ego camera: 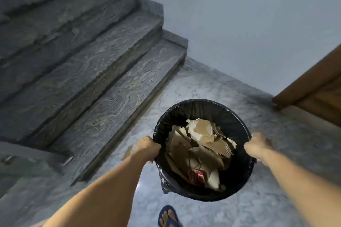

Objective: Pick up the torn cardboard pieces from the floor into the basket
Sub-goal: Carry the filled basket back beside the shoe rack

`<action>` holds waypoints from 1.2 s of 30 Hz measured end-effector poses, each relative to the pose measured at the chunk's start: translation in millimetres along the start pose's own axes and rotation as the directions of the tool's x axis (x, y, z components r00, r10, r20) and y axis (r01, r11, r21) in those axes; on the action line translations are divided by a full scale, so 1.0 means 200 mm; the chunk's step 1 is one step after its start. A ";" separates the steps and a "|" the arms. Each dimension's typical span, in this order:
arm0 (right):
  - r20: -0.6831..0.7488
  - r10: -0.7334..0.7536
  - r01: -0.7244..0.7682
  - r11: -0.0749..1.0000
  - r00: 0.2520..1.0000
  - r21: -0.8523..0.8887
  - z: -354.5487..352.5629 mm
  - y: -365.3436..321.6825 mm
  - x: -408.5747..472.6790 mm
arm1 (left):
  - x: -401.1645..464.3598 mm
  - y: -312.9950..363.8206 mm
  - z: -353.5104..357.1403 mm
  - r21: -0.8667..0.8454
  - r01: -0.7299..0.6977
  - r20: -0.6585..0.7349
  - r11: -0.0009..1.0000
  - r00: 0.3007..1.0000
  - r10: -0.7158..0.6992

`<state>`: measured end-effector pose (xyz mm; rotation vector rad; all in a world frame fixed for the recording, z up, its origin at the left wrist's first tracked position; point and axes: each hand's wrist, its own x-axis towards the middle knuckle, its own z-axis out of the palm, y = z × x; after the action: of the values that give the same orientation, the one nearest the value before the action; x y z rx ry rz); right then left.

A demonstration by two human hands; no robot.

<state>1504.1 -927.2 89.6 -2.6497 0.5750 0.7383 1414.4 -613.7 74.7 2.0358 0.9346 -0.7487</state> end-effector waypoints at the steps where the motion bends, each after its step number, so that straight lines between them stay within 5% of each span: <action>1: -0.018 0.025 -0.025 0.999 1.000 0.024 -0.06 0.09 -0.05 | -0.06 0.06 0.04 0.028 -0.037 0.007 0.999 0.999 0.036; 12: -0.047 0.146 -0.128 0.952 0.988 0.277 -0.51 0.84 -0.60 | -0.62 0.44 0.27 0.190 -0.270 0.127 0.944 0.960 0.249; 19: -0.064 0.151 -0.112 0.906 0.987 0.407 -0.42 1.10 -0.65 | -0.69 0.41 0.40 0.276 -0.315 0.211 0.908 0.942 0.262; 36: -0.118 0.091 -0.051 0.950 0.989 0.308 0.66 0.59 -0.03 | 0.36 -0.18 0.28 0.459 -0.271 0.147 0.846 0.962 0.228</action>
<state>1389.9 -973.2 -38.3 -2.4103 0.7578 0.4533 1415.4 -618.9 -23.2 2.4654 0.4401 -0.9835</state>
